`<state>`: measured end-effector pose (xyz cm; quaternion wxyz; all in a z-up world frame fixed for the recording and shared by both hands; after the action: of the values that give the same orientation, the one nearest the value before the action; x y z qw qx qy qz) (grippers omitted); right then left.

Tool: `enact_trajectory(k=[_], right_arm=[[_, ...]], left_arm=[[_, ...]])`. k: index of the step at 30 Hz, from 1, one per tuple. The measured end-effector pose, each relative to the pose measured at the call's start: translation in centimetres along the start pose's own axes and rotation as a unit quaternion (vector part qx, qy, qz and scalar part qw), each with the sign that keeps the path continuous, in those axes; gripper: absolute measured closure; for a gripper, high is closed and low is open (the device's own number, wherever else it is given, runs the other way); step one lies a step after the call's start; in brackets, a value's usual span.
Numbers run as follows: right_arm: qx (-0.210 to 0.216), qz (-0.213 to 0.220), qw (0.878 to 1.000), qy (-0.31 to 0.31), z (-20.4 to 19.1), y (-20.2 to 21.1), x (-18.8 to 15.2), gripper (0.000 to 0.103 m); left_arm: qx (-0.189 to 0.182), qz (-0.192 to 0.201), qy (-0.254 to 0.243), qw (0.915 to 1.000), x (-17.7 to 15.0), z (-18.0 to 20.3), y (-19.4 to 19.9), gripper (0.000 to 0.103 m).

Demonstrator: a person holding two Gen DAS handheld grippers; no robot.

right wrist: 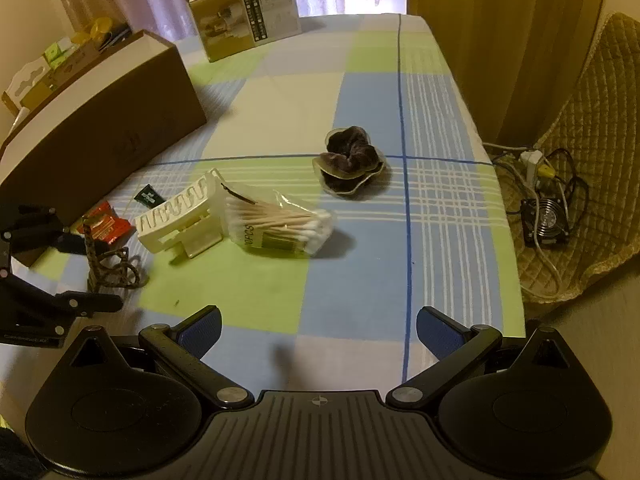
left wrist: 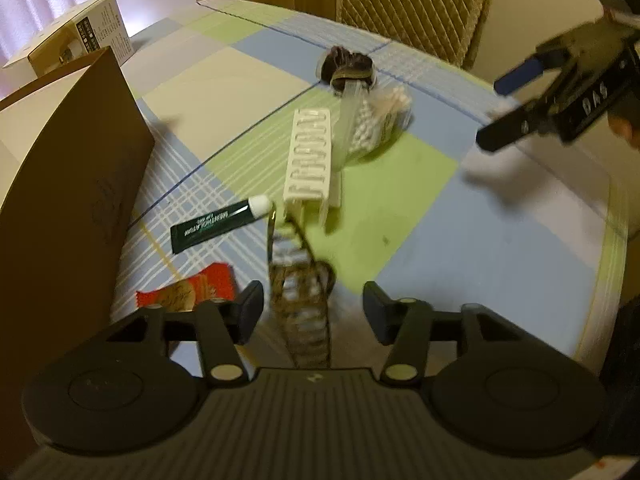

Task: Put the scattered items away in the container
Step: 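Grasp the brown spiral hair clip with the left tool while the right tool grasps the cotton-swab bag, then lift the hair clip and swab bag and carry both over the box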

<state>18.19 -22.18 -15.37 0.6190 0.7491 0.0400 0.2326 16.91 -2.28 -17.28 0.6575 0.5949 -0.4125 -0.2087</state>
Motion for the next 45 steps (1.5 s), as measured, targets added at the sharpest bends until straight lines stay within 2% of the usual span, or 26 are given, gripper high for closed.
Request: enact_trajectory(k=[2,3,5,10,14,16,21,23,27,30,32,33,34,35,38,41,45], right_arm=[[0.001,0.0,1.0,0.003,-0.1,-0.1,0.0,0.002],[0.001,0.001,1.0,0.004,-0.1,-0.1,0.1,0.002],[0.002,0.003,1.0,0.008,-0.1,0.0,0.1,0.002],[0.006,0.014,0.999,0.031,0.0,-0.1,0.4,0.002],[0.012,0.035,0.994,0.098,-0.9,-0.3,1.2,0.002],[0.013,0.04,0.989,0.141,-1.5,-0.6,1.6,0.002],[0.029,0.028,0.966,0.254,-3.1,-1.8,2.7,0.004],[0.038,0.022,0.956,0.29,-3.6,-2.2,3.2,0.014],[0.031,0.008,0.935,0.354,-4.3,-3.4,4.1,0.023],[0.031,-0.005,0.925,0.378,-4.6,-4.6,4.8,0.036],[0.035,-0.015,0.923,0.384,-4.7,-5.3,5.0,0.05],[0.035,-0.022,0.922,0.384,-4.8,-5.7,5.0,0.056],[0.033,-0.026,0.923,0.381,-4.7,-5.9,4.9,0.068],[0.033,-0.029,0.925,0.377,-4.7,-5.9,4.8,0.074],[0.042,-0.046,0.937,0.342,-4.4,-5.6,4.0,0.084],[0.05,-0.062,0.952,0.297,-4.1,-4.9,2.7,0.086],[0.086,-0.063,0.967,0.233,-4.4,-2.9,1.3,0.087]], left_arm=[[0.004,-0.006,0.005,1.0,0.5,0.0,-0.5,0.058],[0.002,-0.012,0.012,0.9998,0.5,-0.2,-0.8,0.069],[0.002,-0.024,0.027,0.9994,0.4,-0.4,-1.3,0.08],[0.003,-0.035,0.066,0.9972,-1.2,-1.3,-0.9,0.081],[0.005,-0.04,0.098,0.9944,-2.7,-1.8,0.0,0.081],[0.008,-0.041,0.111,0.9929,-3.4,-2.0,0.6,0.081],[0.014,-0.041,0.143,0.9888,-4.6,-2.3,1.9,0.081],[0.019,-0.039,0.155,0.987,-5.0,-2.6,2.3,0.081],[0.027,-0.035,0.181,0.9824,-6.0,-3.1,3.1,0.081],[0.036,-0.036,0.198,0.9788,-6.8,-3.3,3.6,0.081],[0.041,-0.037,0.21,0.9762,-7.4,-3.5,3.9,0.081],[0.042,-0.038,0.215,0.9749,-7.7,-3.5,4.1,0.081],[0.044,-0.039,0.22,0.9738,-7.9,-3.5,4.2,0.081],[0.047,-0.039,0.223,0.9728,-8.1,-3.5,4.4,0.081],[0.05,-0.037,0.233,0.9704,-8.6,-3.3,4.9,0.081],[0.051,-0.035,0.238,0.9692,-8.7,-3.0,5.3,0.081],[0.051,-0.028,0.236,0.9699,-8.5,-2.6,5.9,0.081]])
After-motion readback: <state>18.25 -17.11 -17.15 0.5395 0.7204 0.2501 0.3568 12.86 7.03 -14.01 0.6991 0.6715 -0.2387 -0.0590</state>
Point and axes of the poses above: each gripper's, at about its wrist camera, not at the fingertips, and y roughly against the way its jaws point, z to its right, x to its top, the point moved 8 cm from there along -y, roughly the way its jaws point, and after that the axes turned 13 degrees about -z, right-handed, at the moved point
